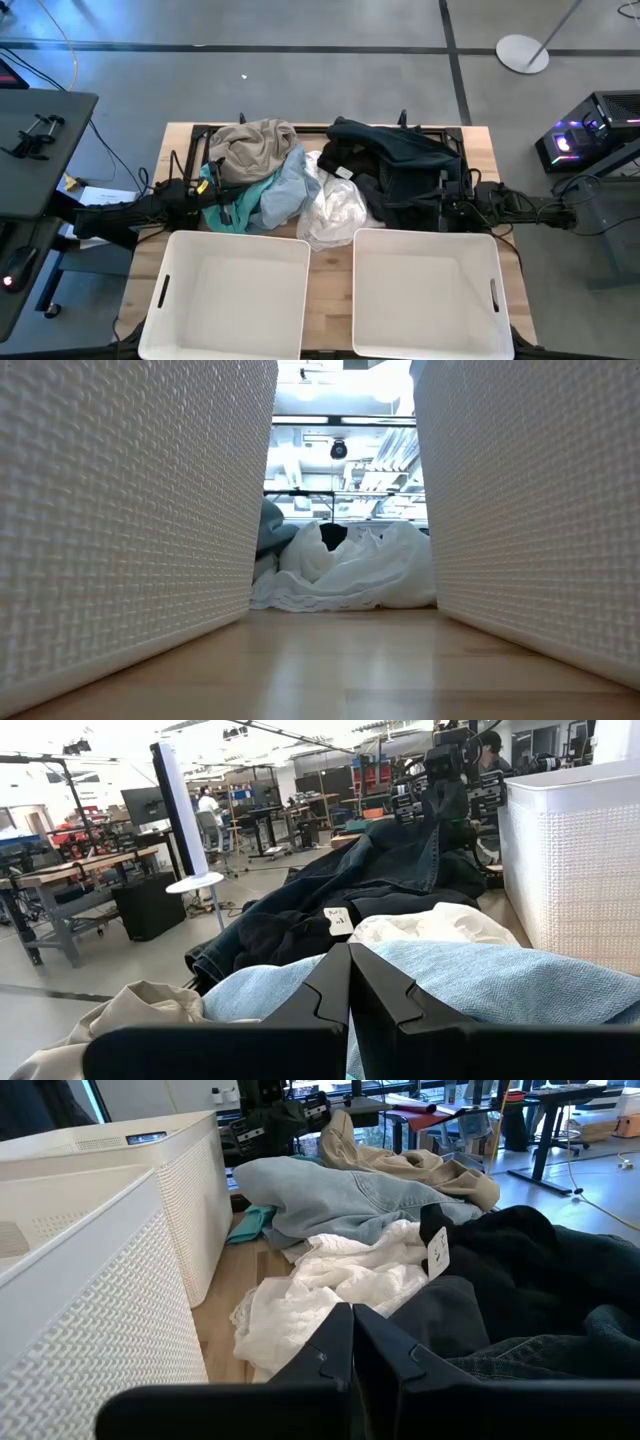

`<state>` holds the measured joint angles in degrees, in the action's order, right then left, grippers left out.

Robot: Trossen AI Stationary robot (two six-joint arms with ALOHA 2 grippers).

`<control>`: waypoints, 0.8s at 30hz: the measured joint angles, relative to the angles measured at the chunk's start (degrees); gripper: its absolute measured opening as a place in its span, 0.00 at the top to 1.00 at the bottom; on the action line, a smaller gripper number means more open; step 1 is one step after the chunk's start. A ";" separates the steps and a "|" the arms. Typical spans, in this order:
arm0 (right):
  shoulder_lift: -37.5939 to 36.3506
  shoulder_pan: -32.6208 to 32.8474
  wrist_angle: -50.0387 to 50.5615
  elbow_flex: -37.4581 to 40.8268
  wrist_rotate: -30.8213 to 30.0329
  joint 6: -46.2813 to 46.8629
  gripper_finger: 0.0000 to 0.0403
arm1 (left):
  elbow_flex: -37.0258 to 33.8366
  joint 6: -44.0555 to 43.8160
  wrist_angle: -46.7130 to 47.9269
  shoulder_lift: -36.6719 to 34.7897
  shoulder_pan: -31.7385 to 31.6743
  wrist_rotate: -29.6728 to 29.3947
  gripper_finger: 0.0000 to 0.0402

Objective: Sort clothes

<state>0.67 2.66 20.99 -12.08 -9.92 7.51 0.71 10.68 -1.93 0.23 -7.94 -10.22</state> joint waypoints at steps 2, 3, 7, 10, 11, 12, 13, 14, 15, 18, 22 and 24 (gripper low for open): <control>-0.01 0.01 -0.01 -0.01 0.01 -0.02 1.00 | 0.00 0.00 0.02 0.03 -0.01 0.00 1.00; 0.02 0.00 -0.05 0.00 -0.10 -0.40 1.00 | 0.00 0.00 0.00 0.04 0.00 0.00 1.00; 0.02 0.02 -5.21 0.04 -2.85 -1.14 1.00 | 0.00 0.00 0.02 0.07 -0.02 0.00 1.00; 0.10 0.02 -15.98 0.04 -3.65 7.19 1.00 | 0.00 0.00 0.02 0.07 -0.01 0.00 1.00; 0.13 0.02 -20.45 0.04 -4.46 9.72 1.00 | 0.00 0.00 0.02 0.07 -0.02 0.00 1.00; 0.13 0.02 -24.87 0.04 -5.79 10.93 1.00 | 0.00 0.00 0.01 0.07 0.00 0.00 1.00; 0.13 0.02 -29.13 0.04 -7.18 11.29 1.00 | 0.00 0.00 0.02 0.07 -0.01 0.00 1.00; 0.13 0.00 -32.96 0.02 -7.84 11.55 1.00 | 0.00 0.00 0.00 0.07 -0.02 0.00 1.00; 0.13 0.00 -36.15 0.02 -7.87 11.62 1.00 | 0.00 0.00 0.02 0.07 -0.02 0.00 1.00; 0.31 0.00 -43.55 0.02 -4.39 10.60 1.00 | 0.00 0.00 0.00 0.07 -0.02 0.00 1.00; 3.72 0.00 -53.13 0.02 0.98 3.96 1.00 | 0.00 0.00 0.02 0.09 -0.02 0.00 1.00; 7.00 0.00 -58.74 0.02 2.15 -4.69 1.00 | 0.00 0.00 0.02 0.09 0.00 0.00 1.00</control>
<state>7.68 2.66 -37.75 -12.05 -7.76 2.82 0.71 10.68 -1.91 0.32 -7.94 -10.22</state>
